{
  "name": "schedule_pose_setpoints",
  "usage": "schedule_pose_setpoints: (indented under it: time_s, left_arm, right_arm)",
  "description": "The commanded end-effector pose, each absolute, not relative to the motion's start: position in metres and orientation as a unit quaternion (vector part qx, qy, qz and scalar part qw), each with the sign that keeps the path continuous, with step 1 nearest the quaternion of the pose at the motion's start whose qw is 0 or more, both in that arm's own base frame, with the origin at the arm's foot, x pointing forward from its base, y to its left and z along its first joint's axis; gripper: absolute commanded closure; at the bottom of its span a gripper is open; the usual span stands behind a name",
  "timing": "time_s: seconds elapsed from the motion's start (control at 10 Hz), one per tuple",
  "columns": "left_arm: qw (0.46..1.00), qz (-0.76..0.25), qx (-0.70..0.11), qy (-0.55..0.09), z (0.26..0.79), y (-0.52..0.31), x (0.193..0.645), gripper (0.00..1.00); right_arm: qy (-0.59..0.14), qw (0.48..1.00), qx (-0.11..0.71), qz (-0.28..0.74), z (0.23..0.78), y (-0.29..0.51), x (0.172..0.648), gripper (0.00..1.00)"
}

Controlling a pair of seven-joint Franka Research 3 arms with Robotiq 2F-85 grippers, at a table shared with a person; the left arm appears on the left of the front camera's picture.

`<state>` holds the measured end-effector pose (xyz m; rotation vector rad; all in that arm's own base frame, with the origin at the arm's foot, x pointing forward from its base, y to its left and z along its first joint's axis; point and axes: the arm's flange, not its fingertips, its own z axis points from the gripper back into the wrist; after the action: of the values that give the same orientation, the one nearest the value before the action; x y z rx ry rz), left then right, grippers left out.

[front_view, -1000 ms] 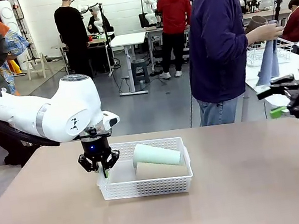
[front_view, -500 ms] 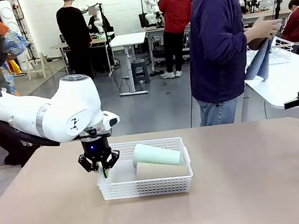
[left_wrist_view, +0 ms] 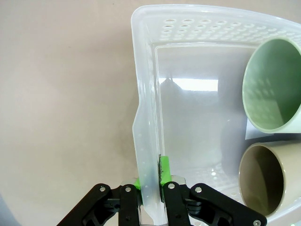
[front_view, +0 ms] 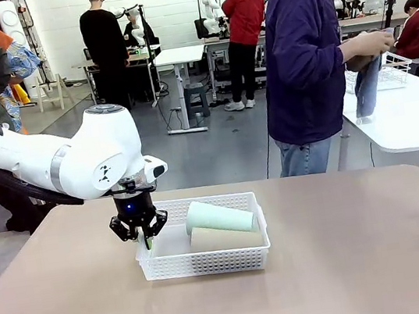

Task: Clean and organize the cups into the basket.
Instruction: Pick up the Reusable plastic cup from the right side of the table and stack it inside the Organizing basket in the center of the table.

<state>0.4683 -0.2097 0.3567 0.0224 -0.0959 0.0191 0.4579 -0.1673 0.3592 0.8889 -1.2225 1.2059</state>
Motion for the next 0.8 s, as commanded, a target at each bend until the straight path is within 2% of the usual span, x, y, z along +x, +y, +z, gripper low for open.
schedule_pose_setpoints:
  time_s: [0.0, 0.7]
  left_arm:
    - [0.999, 0.005, 0.012, -0.05, 0.3578, -0.2101, 0.4684, 1.0]
    - [0.999, 0.005, 0.012, -0.05, 0.3578, -0.2101, 0.4684, 1.0]
  right_arm:
    - [-0.517, 0.568, 0.379, 0.516, 0.359, -0.1671, 0.4572, 0.0]
    - [-0.517, 0.568, 0.379, 0.516, 0.359, -0.1671, 0.4572, 0.0]
